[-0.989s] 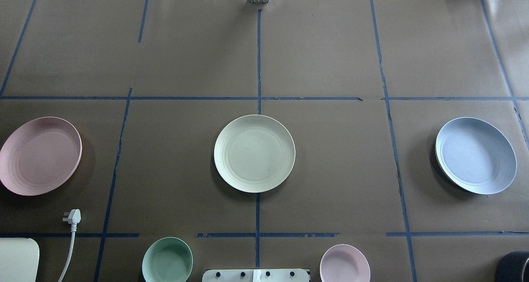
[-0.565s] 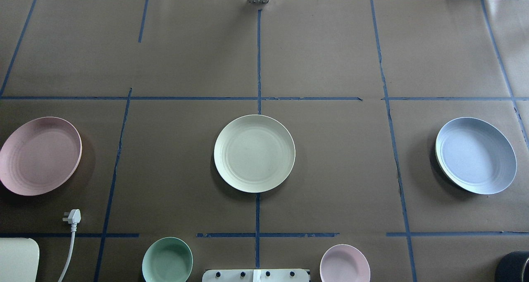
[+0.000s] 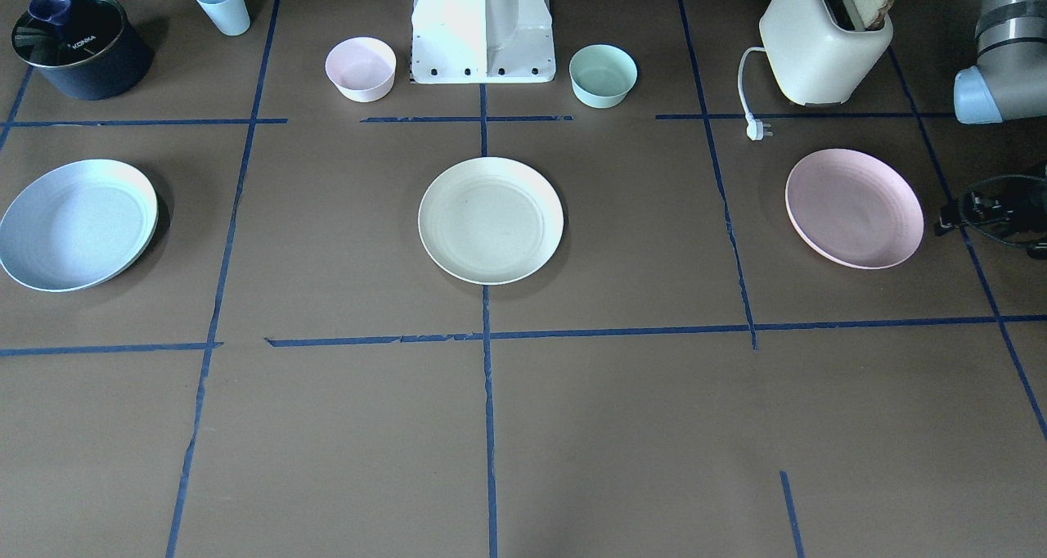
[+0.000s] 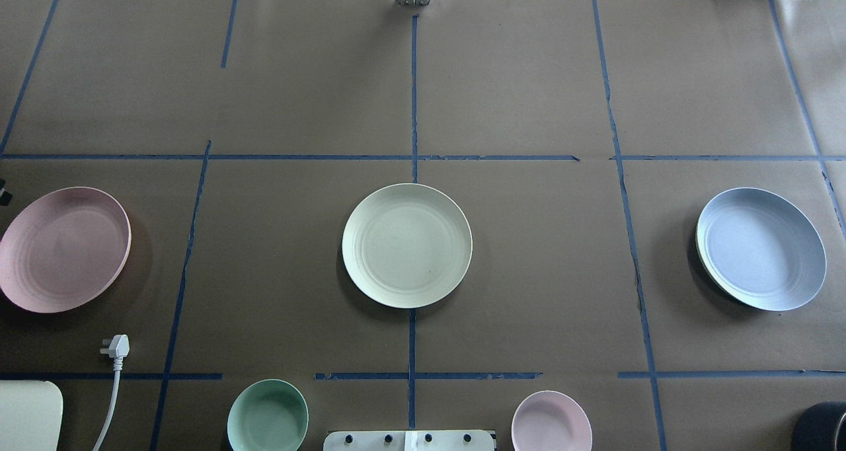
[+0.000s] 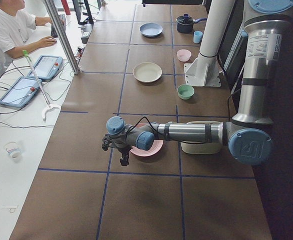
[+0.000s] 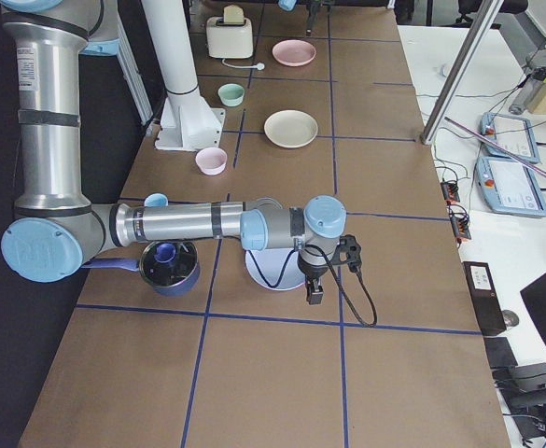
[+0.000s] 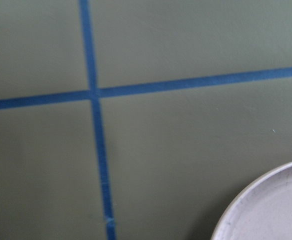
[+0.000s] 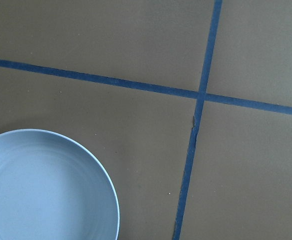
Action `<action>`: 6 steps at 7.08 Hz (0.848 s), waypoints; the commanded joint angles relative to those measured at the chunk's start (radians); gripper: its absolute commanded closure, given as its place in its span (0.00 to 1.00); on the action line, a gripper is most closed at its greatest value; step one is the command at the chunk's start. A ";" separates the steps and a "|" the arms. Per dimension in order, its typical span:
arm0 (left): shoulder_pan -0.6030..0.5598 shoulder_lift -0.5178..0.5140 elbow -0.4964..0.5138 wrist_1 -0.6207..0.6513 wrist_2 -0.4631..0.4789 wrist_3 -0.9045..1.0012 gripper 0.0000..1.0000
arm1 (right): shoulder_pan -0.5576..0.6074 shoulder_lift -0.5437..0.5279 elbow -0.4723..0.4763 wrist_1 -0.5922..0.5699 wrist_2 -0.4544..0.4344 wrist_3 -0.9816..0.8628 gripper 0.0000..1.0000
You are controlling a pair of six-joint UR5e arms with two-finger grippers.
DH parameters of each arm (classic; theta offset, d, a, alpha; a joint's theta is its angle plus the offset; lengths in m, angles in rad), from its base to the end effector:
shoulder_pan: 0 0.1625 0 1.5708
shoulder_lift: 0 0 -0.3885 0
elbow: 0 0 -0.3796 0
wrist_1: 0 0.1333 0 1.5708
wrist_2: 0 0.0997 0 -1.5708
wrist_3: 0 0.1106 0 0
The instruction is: Stack three plates with pink and blue
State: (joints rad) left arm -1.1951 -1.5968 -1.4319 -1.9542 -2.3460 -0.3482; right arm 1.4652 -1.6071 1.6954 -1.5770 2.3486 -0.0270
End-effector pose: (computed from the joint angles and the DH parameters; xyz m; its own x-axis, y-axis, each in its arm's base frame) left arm 0.1331 -0.4898 0.6431 0.6807 0.1040 -0.7251 -0.1291 0.9914 0.0211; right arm 0.0059 -0.4731 0.5876 0.6993 -0.1590 0.6969 0.1240 0.9871 0.1009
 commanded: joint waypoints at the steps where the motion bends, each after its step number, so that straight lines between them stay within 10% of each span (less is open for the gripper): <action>1: 0.071 0.026 0.085 -0.229 -0.001 -0.090 0.00 | -0.008 -0.001 0.001 0.000 0.000 -0.001 0.00; 3: 0.071 0.032 0.091 -0.301 -0.068 -0.135 0.92 | -0.016 -0.001 0.003 0.000 0.000 0.001 0.00; 6: 0.083 0.020 0.084 -0.394 -0.169 -0.140 1.00 | -0.025 -0.001 -0.002 0.026 -0.002 -0.001 0.00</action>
State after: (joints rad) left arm -1.1201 -1.5684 -1.3449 -2.3095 -2.4671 -0.4844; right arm 1.4433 -1.6071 1.6972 -1.5669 2.3475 -0.0274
